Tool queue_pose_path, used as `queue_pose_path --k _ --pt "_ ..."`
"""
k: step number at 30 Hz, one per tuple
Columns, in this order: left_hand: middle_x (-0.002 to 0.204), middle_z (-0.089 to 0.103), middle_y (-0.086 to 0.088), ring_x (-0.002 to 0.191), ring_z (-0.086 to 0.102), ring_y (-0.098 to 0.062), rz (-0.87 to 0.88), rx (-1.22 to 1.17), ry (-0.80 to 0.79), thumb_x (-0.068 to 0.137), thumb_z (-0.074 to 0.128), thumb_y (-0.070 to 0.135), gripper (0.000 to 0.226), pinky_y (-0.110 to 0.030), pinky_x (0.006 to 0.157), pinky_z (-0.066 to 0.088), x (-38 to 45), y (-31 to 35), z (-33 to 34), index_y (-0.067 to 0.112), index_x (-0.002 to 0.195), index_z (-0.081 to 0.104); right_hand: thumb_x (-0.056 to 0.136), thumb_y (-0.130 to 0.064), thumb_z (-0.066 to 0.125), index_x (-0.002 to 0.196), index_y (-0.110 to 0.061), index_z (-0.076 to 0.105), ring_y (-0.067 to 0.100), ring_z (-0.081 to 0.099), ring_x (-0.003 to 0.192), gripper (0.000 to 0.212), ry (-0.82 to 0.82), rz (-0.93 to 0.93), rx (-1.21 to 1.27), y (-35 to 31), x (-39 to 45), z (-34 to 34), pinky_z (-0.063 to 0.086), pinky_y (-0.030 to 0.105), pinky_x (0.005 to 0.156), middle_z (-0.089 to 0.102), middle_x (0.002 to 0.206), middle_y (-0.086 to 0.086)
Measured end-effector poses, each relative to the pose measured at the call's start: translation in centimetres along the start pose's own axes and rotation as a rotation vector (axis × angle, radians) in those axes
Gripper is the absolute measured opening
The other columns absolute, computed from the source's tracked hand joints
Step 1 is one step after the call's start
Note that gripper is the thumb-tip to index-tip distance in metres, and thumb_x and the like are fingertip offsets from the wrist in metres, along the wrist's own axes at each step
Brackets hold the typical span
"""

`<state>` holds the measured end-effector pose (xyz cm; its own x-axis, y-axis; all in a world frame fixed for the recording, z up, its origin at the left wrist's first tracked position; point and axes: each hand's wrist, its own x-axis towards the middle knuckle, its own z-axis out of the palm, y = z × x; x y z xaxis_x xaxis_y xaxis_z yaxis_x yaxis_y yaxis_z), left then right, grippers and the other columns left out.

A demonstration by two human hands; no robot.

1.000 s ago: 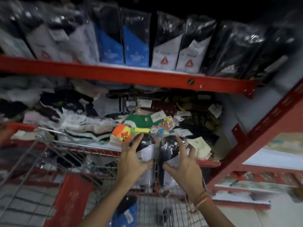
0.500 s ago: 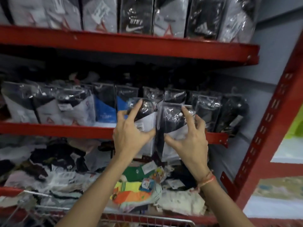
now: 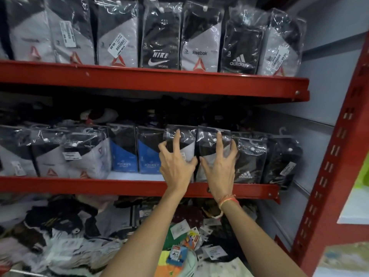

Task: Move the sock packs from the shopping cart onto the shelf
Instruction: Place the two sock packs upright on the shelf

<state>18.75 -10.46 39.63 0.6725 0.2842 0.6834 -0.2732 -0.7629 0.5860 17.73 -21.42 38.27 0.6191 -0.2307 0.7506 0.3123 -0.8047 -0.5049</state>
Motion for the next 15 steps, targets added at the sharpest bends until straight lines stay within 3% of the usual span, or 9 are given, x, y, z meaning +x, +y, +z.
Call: queue_pose_path --k 7,10,12,15 --pt "0.129 0.037 -0.019 0.106 0.05 -0.032 0.037 0.089 -0.055 0.072 0.074 0.044 0.091 -0.04 0.065 0.057 -1.0 -1.1 1.4 0.028 0.145 0.022 0.093 -0.034 0.059 0.151 -0.037 -0.003 0.046 0.031 0.134 0.086 -0.07 0.042 -0.02 0.9 -0.9 0.9 0.054 0.054 0.088 0.002 0.157 0.019" --pt "0.137 0.032 -0.024 0.113 0.048 -0.037 0.101 0.101 -0.112 0.081 0.064 0.044 0.087 -0.044 0.074 0.058 -2.2 -1.8 1.6 0.027 0.148 0.012 0.095 -0.038 0.054 0.151 -0.034 -0.008 0.049 0.027 0.136 0.084 -0.106 0.07 -0.062 1.2 -1.8 1.0 0.052 0.056 0.092 -0.007 0.158 0.022" --pt "0.147 0.02 -0.026 0.125 0.04 -0.04 0.121 0.088 -0.176 0.088 0.052 0.048 0.082 -0.047 0.083 0.055 -2.5 -2.1 1.1 0.028 0.149 0.001 0.097 -0.04 0.05 0.151 -0.032 -0.011 0.05 0.025 0.137 0.081 -0.136 0.078 -0.095 1.0 -2.0 0.8 0.052 0.057 0.091 -0.015 0.158 0.023" --pt "0.157 -0.001 -0.02 0.143 0.011 -0.038 0.164 0.09 -0.266 0.092 0.037 0.053 0.076 -0.049 0.095 0.051 -2.8 -2.8 0.0 0.032 0.147 -0.011 0.098 -0.035 0.047 0.151 -0.029 -0.01 0.05 0.022 0.138 0.078 -0.164 0.096 -0.142 0.3 -2.2 0.3 0.053 0.055 0.089 -0.018 0.157 0.025"
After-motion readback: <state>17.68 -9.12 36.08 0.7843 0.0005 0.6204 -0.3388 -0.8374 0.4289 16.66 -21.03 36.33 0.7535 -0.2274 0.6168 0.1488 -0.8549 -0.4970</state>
